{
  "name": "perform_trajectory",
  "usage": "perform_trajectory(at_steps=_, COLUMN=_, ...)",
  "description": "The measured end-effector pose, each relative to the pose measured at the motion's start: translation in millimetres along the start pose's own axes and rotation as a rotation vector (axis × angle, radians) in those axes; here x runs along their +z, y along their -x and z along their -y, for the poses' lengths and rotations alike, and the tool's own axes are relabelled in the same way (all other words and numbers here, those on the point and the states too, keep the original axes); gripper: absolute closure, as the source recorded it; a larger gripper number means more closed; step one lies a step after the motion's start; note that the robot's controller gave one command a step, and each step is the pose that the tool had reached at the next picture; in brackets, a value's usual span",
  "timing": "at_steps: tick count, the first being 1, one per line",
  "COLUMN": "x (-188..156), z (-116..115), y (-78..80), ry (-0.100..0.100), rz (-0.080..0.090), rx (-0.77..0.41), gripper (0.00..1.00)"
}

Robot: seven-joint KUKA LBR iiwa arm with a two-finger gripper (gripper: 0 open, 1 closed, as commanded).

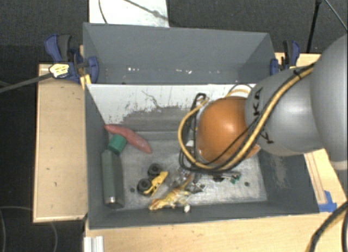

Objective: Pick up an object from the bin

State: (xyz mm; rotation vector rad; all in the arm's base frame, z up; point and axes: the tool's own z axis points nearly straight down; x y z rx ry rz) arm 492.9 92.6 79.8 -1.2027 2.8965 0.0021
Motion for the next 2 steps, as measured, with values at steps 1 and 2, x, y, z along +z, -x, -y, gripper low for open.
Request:
perform_trajectory(at_steps=1, x=0, z=0, y=0.0, ry=0.0, rz=0.0, rx=-0.001, gripper=1.0)
perform_trajectory(at_steps=2, x=-148, z=6, y=-5.9, ry=-0.001, rz=-0.002, rx=0.047, gripper=1.0)
